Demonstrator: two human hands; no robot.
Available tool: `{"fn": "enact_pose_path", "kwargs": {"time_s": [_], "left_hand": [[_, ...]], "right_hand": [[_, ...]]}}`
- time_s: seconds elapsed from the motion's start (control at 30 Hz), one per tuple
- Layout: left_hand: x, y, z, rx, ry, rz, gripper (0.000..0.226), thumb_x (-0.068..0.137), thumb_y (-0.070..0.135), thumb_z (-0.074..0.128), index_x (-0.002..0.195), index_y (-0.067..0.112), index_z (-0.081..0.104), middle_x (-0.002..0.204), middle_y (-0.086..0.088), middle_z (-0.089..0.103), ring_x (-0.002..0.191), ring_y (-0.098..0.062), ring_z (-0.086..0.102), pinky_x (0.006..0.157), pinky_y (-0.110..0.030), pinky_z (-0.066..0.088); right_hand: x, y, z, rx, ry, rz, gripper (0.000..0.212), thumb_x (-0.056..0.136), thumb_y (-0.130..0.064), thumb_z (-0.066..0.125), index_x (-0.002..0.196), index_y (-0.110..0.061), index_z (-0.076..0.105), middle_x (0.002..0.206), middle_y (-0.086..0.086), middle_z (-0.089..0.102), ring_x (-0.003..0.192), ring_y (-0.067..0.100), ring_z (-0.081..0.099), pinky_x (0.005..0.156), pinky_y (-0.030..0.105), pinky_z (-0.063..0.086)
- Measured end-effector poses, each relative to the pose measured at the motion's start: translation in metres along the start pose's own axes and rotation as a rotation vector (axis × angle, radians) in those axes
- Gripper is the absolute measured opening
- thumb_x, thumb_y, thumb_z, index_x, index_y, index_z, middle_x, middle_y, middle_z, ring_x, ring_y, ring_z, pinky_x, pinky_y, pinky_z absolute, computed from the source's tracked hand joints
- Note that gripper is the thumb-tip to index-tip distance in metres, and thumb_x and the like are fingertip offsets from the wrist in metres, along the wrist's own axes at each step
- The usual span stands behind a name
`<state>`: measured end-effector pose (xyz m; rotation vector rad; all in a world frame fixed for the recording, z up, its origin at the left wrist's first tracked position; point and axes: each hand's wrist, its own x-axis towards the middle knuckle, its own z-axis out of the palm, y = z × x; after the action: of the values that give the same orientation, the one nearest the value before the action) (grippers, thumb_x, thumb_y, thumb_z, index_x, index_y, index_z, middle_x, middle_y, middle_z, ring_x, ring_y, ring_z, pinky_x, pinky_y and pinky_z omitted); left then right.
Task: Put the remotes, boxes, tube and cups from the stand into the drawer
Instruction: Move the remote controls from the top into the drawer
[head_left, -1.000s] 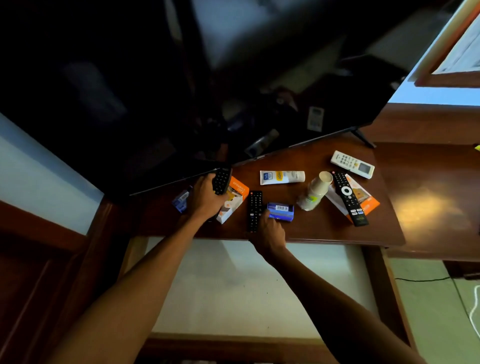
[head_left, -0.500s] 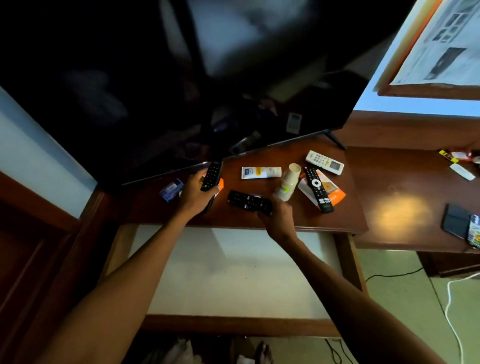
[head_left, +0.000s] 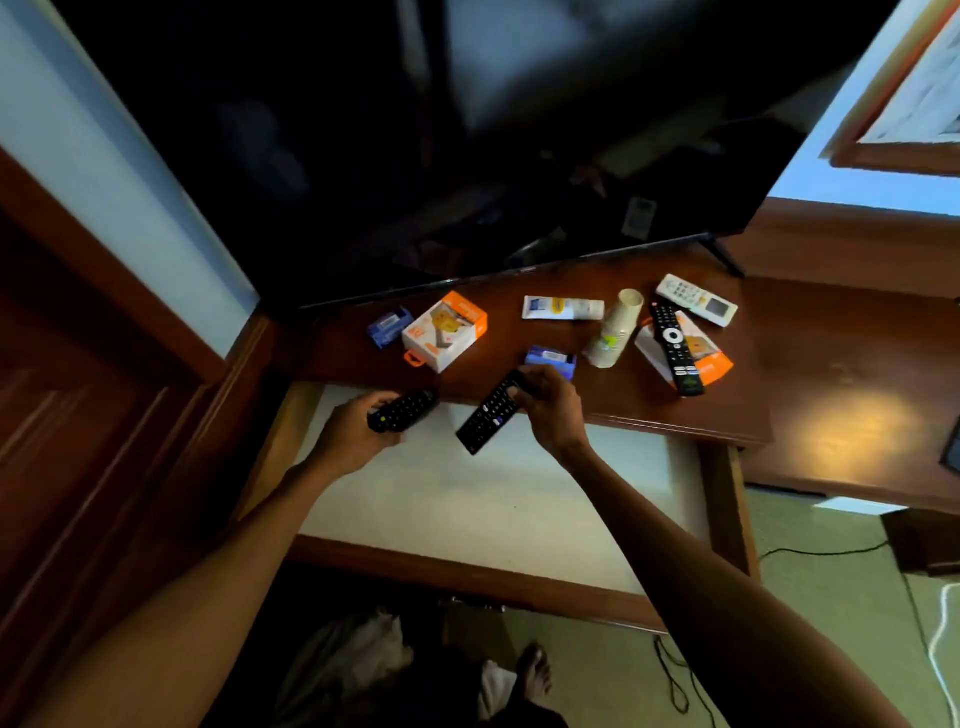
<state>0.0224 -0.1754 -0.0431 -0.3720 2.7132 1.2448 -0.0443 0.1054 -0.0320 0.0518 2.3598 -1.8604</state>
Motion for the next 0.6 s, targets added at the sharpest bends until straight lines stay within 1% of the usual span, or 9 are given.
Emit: {"fn": "enact_pose_path", "kwargs": {"time_s": [0.07,0.17,0.23,0.33,0.37,0.4,0.47,0.53,0.6], "left_hand": [[-0.003,-0.021,-0.008,0.129,-0.049,0.037,0.063,0.067,0.013,0.086,0.125,0.021,0.062,0.118,-0.002,0.069,0.108,-0.021,0.065,0.090,-0.040,0.054],[0.002,-0.048,-0.015,0.427,-0.144,0.159,0.055,0.067,0.015,0.082,0.117,0.029,0.065,0.114,0.001,0.068,0.108,-0.023,0.062,0.085,-0.043,0.053],[0.014,-0.066,-0.017,0.603,-0.235,0.208,0.051,0.070,0.015,0.076,0.114,0.037,0.064,0.113,0.006,0.063,0.111,-0.022,0.057,0.091,-0.045,0.043],[0.033,-0.089,-0.019,0.834,-0.397,0.231,0.051,0.078,0.012,0.069,0.120,0.039,0.061,0.119,0.005,0.055,0.120,-0.022,0.048,0.108,-0.058,0.025],[0.039,-0.095,-0.020,0.879,-0.462,0.238,0.051,0.079,0.010,0.068,0.122,0.037,0.061,0.120,0.004,0.055,0.122,-0.021,0.046,0.111,-0.062,0.018],[0.044,-0.102,-0.020,0.903,-0.520,0.244,0.051,0.080,0.008,0.067,0.122,0.036,0.062,0.121,0.003,0.055,0.124,-0.021,0.043,0.112,-0.066,0.012],[0.052,-0.116,-0.022,0.927,-0.611,0.256,0.048,0.083,0.005,0.063,0.121,0.034,0.063,0.123,0.002,0.055,0.127,-0.021,0.039,0.111,-0.069,0.002],[0.056,-0.133,-0.023,0.938,-0.662,0.286,0.049,0.085,0.005,0.063,0.124,0.034,0.062,0.126,0.001,0.055,0.131,-0.021,0.035,0.111,-0.069,0.000],[0.056,-0.150,-0.022,0.950,-0.670,0.333,0.055,0.083,0.003,0.064,0.128,0.034,0.060,0.131,0.002,0.053,0.136,-0.022,0.030,0.112,-0.068,0.002]], "right_hand": [[0.002,0.013,0.020,-0.060,-0.029,-0.005,0.022,0.083,-0.008,0.073,0.103,-0.015,0.066,0.099,0.001,0.072,0.085,0.009,0.066,0.069,0.017,0.051],[0.007,0.029,0.052,-0.162,-0.079,-0.009,0.021,0.083,-0.010,0.073,0.104,-0.010,0.070,0.096,-0.003,0.070,0.082,0.007,0.064,0.068,0.014,0.049],[0.012,0.040,0.075,-0.163,-0.101,0.023,0.021,0.084,-0.009,0.073,0.105,-0.008,0.071,0.096,0.001,0.070,0.078,0.011,0.064,0.067,0.017,0.051],[0.018,0.057,0.108,-0.194,-0.133,0.094,0.023,0.085,-0.009,0.072,0.108,-0.010,0.071,0.096,0.002,0.070,0.069,0.004,0.062,0.061,0.008,0.046],[0.021,0.064,0.118,-0.211,-0.160,0.113,0.024,0.085,-0.009,0.072,0.109,-0.010,0.071,0.098,0.003,0.070,0.069,0.004,0.063,0.061,0.007,0.046],[0.022,0.071,0.128,-0.235,-0.195,0.127,0.024,0.086,-0.008,0.070,0.110,-0.011,0.071,0.100,0.003,0.070,0.070,0.007,0.064,0.061,0.006,0.045],[0.024,0.082,0.147,-0.289,-0.253,0.144,0.026,0.088,-0.006,0.068,0.113,-0.014,0.071,0.102,0.001,0.069,0.078,0.014,0.066,0.062,0.003,0.045],[0.027,0.091,0.164,-0.311,-0.272,0.162,0.027,0.089,-0.006,0.068,0.114,-0.014,0.072,0.101,-0.001,0.068,0.088,0.014,0.065,0.064,-0.001,0.044],[0.028,0.095,0.180,-0.317,-0.282,0.184,0.026,0.089,-0.011,0.069,0.115,-0.013,0.072,0.101,-0.002,0.067,0.087,0.014,0.064,0.062,0.001,0.044]]}}
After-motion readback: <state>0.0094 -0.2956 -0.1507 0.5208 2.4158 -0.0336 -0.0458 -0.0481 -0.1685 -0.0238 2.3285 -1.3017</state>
